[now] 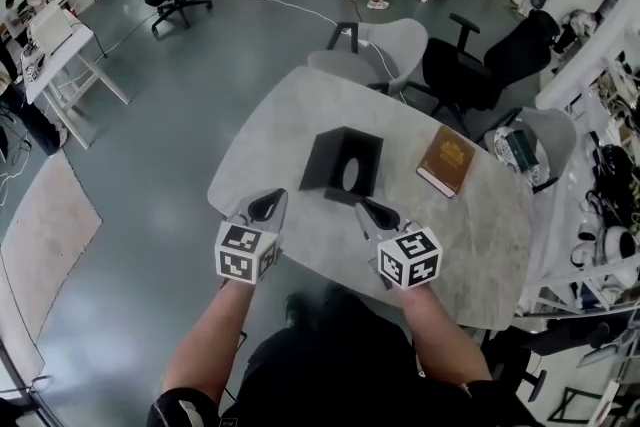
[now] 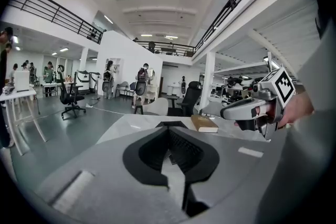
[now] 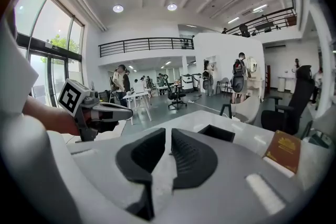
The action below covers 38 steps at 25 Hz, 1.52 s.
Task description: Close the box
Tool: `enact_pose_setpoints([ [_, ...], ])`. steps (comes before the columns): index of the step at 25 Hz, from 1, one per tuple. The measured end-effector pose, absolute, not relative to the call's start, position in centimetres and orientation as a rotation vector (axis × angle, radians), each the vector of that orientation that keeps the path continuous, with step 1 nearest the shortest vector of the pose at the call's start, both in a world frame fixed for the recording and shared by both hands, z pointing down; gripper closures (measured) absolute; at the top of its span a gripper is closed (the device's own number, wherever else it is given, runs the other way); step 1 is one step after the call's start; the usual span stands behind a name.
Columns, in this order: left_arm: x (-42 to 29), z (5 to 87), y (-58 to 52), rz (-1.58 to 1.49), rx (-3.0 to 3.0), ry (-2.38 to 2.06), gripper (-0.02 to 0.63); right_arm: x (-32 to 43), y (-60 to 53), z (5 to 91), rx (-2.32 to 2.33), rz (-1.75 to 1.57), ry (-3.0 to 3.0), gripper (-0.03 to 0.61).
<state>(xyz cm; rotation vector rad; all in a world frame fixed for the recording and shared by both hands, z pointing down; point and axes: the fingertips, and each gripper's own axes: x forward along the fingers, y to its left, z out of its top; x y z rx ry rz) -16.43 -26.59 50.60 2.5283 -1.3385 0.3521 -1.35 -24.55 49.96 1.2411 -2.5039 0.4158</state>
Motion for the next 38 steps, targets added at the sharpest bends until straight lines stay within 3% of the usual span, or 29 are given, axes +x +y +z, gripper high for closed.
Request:
enact_pose_setpoints([
  [14, -13.6, 59.4, -32.2, 0.588, 2.458, -1.252, 0.598, 2.0, -31.6, 57.9, 1.264, 0.585, -2.384, 0.533],
  [15, -13.3, 59.9, -32.6, 0.603, 2.454, -1.24, 0.583, 2.3, -32.0, 58.4, 1.259, 0.601, -2.376, 0.519],
  [17, -12.5, 61.1, -33.3, 0.629, 2.45, -1.207, 0.487, 2.7, -32.7, 59.3, 1.248, 0.628, -2.364, 0.509],
  [38, -9.0, 73.1, -37.2, 1.003, 2.395, -1.083, 0.403, 4.5, -35.1, 65.2, 1.171, 0.745, -2.26, 0.503],
])
